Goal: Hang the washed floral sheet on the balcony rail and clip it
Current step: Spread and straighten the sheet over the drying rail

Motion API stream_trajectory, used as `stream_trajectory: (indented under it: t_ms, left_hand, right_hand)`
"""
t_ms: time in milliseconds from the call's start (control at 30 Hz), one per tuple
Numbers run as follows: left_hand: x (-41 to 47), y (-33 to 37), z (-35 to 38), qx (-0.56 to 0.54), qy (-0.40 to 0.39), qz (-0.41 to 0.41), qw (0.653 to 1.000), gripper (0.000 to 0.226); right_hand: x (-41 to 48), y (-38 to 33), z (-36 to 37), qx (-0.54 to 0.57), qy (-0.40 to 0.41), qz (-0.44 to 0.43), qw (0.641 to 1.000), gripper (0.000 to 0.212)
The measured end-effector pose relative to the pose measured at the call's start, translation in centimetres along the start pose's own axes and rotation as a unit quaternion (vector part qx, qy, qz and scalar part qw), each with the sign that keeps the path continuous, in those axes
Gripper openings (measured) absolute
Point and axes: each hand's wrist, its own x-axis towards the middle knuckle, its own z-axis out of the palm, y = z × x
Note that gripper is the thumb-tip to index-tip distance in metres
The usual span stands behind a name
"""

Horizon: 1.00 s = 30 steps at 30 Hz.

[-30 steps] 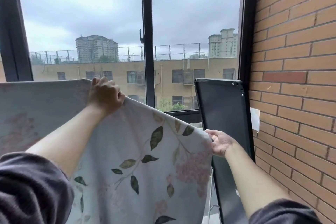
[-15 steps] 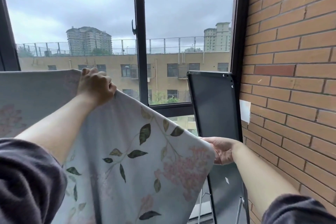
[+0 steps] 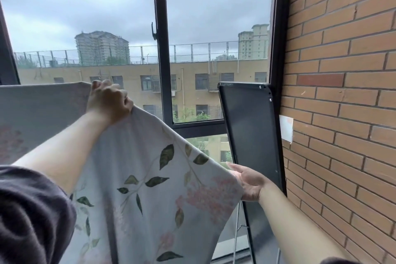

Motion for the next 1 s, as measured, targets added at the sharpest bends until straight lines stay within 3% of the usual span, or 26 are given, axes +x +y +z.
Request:
stream_trajectory:
  t_ms: [100,167,233,300,400,467,667,933,1000]
  left_hand:
    - [-0.1,-0.3,0.1,0.001,0.003,-0.001,1.000,0.027]
    - [-0.1,-0.5,0.1,0.001,0.008,-0.002,1.000,0.027]
    - [-0.1,-0.4,0.1,-0.001,0.008,0.000,1.000,0.026]
    - [0.0,-0.3,0.2,-0.006,0.011,0.002,1.000,0.026]
    - [0.1,-0.3,0.5,-0.004,0.013,0.003,1.000,0.026]
    - [0.1,-0.3,0.6,-0.013,0.011,0.011,1.000,0.027]
    - [0.3,-2.1,-0.4,-0.116,-0.011,0.070,0.991,0.017]
    - [3.5,-1.6,-2.0,-0.230,0.024,-0.056,0.971,0.018]
    - [4.2,-2.9,-1.9,-0.224,-0.059,-0.041,0.972,0.020]
  right_hand:
    - [-0.3,0.4,0.7,0.019,0.059,-0.067,0.996,0.026]
    - [0.3,0.1,0.3,0.124,0.131,-0.183,0.966,0.052]
    - [0.5,-0.6,-0.1,0.185,0.152,-0.246,0.939,0.068]
    - [-0.4,-0.7,0.6,0.107,0.133,-0.205,0.964,0.076]
    - [-1.6,-1.2,1.0,-0.013,0.162,-0.170,0.972,0.030]
    - [-2.0,-2.2,1.2,-0.044,0.209,-0.190,0.958,0.017]
    - [-3.7,-9.0,2.8,-0.157,0.235,-0.300,0.911,0.016]
    - [-3.2,-17.9,7.2,-0.241,0.285,-0.365,0.853,0.022]
    - [-3.2,-19.4,8.7,-0.324,0.282,-0.363,0.827,0.021]
